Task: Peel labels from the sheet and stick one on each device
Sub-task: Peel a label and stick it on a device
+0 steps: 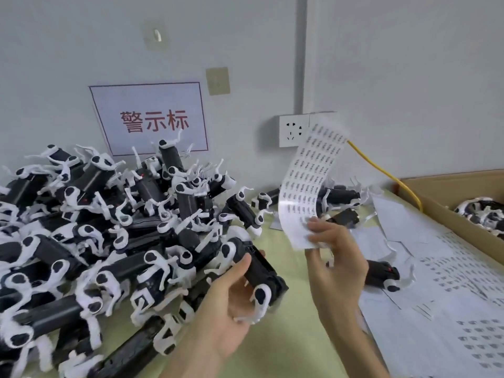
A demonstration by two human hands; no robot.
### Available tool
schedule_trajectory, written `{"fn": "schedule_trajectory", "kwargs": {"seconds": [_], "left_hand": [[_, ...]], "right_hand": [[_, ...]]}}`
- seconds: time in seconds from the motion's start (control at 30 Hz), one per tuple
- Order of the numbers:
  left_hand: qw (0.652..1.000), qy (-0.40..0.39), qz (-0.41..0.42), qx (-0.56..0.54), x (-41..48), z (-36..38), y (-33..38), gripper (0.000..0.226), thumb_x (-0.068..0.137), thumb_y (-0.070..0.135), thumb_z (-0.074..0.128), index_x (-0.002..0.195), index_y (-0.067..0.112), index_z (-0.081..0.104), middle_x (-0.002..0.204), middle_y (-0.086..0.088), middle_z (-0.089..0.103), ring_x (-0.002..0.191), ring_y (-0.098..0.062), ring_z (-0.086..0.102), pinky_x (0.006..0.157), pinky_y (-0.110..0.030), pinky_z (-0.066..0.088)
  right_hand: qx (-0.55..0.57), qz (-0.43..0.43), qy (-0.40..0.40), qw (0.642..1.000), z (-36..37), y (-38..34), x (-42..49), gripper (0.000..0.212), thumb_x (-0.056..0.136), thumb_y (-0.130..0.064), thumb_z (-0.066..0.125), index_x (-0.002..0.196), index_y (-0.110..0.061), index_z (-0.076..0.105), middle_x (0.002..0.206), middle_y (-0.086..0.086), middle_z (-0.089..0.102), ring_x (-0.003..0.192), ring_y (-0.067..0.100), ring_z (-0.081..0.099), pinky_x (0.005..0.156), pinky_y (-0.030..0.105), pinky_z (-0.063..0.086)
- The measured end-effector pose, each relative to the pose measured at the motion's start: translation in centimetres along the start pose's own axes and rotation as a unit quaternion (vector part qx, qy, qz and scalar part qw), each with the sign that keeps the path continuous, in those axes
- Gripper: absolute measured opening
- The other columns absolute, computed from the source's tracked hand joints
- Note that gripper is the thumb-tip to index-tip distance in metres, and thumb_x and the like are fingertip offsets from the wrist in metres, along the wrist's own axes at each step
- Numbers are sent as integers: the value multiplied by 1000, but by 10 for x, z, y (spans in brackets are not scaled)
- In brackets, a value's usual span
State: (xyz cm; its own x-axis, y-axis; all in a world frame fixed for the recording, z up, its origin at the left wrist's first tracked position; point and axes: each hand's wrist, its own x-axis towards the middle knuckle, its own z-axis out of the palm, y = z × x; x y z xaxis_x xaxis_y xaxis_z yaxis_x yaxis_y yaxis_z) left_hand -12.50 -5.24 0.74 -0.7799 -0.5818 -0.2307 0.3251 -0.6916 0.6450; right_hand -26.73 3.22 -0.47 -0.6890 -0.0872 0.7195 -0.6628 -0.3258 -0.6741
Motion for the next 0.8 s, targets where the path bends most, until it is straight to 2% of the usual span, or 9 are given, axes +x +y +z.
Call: {"fn": "schedule_trajectory", "kwargs": {"seconds": [0.07,0.1,0.2,0.27,0.4,0.53,0.63,0.73,0.8], "left_hand": [[998,-42,-33,21,10,5,6,15,72,16,83,85,11,81,86,-10,75,61,-25,70,51,-32,59],[996,-66,-44,32,14,8,10,15,77,18,82,92,12,81,90,-10,75,59,-25,68,43,-27,52],[992,-114,-20,54,26,4,18,54,83,31,84,130,9,69,131,-20,68,94,-33,73,60,-37,59],[989,-122,-11,78,25,-2,21,71,65,38,97,125,10,72,132,-20,67,105,-31,73,72,-42,61],[988,-84,-25,125,29,-18,25,80,40,35,105,111,10,79,122,-18,73,90,-27,76,57,-31,59],[988,-78,13,136,31,-19,25,70,69,28,90,129,1,66,138,-25,61,116,-33,62,71,-21,40],[983,-79,78,147,34,-20,22,53,79,4,75,128,-6,59,121,-29,66,89,-29,70,48,-19,52],[975,-98,125,156,33,-19,15,61,77,4,71,132,-13,50,108,-22,72,95,-28,73,71,-28,60],[978,-100,117,143,30,-18,13,62,71,10,76,123,-16,54,94,-17,74,86,-23,74,69,-27,58]], "right_hand": [[-27,-69,-23,997,4,3,-3,24,67,13,60,75,-9,65,100,-4,73,107,12,70,87,19,50],[-30,-90,-38,995,5,3,-4,21,66,14,62,72,-6,65,98,-1,73,107,11,70,88,20,51],[-42,-125,-81,988,10,4,-8,19,65,15,63,65,-3,63,93,0,72,103,9,71,88,19,52],[-38,-131,-107,985,12,4,-12,21,64,17,59,65,-3,64,94,0,71,102,7,70,85,19,52],[-1,-100,-155,983,7,2,-16,32,58,17,43,66,-5,64,98,0,72,105,10,70,80,23,54],[33,-70,-162,984,4,-2,-14,24,74,-3,46,72,-6,70,92,-3,73,101,9,70,86,18,50],[-13,-31,-183,983,7,-5,-13,16,88,-20,57,88,-22,73,86,-14,71,85,10,67,75,20,48],[-54,-19,-207,977,11,-10,-15,11,88,-38,67,98,-35,70,90,-17,69,91,10,67,83,38,50],[-55,-29,-217,974,12,-14,-16,14,87,-42,70,101,-38,69,91,-17,66,92,11,66,83,37,50]]}}
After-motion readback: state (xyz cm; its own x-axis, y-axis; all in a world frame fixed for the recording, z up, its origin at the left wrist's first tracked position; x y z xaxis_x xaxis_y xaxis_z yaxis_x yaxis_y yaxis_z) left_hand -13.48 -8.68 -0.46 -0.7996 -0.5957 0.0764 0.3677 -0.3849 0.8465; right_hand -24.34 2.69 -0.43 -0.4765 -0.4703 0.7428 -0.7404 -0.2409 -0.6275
